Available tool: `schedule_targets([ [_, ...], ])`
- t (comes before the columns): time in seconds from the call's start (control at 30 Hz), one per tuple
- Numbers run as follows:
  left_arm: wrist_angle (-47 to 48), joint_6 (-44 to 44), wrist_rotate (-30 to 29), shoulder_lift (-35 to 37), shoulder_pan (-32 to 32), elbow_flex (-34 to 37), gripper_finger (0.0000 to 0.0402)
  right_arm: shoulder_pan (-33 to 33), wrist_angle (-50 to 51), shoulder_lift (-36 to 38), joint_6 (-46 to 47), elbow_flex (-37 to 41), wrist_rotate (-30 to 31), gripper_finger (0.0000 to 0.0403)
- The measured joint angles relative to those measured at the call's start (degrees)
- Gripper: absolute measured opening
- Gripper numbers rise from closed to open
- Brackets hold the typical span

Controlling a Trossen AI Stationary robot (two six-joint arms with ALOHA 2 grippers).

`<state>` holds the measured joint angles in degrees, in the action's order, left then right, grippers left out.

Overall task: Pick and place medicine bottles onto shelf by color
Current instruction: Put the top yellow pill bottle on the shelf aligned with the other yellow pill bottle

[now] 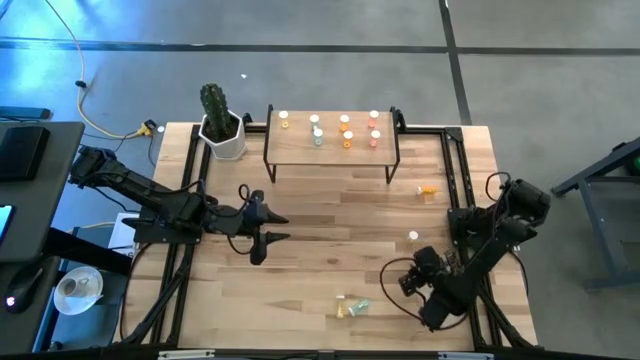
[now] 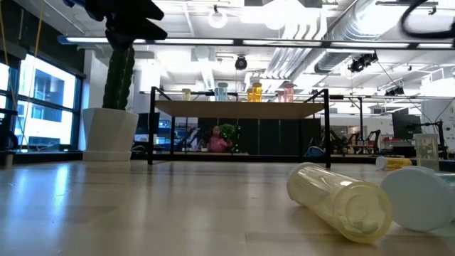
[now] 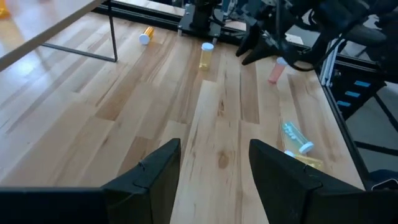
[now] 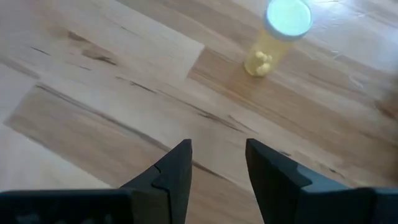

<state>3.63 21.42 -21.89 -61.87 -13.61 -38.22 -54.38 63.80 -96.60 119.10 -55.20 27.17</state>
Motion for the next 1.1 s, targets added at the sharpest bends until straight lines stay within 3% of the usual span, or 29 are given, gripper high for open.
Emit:
schedule_targets([
  [0.3,-0.04,-1.02,0.01,0.00,0.01,0.00,0.0180,-6.63,0.87,-2.49,9.58,2.51,12.83,0.0142],
  [0.63,-0.06,-1.02,0.02,0.00,0.02,0.00,0.0180,-5.60,-0.99,-2.49,7.90,5.46,13.03,0.0147],
  [0.93,-0.06,-1.02,0.02,0.00,0.02,0.00,0.0180,-5.23,2.28,-2.44,6.63,7.61,13.32,0.0213],
  [1.1,-0.06,-1.06,0.02,0.00,0.01,0.00,0.0180,-5.23,-6.21,-2.44,8.38,14.47,13.43,0.0224],
])
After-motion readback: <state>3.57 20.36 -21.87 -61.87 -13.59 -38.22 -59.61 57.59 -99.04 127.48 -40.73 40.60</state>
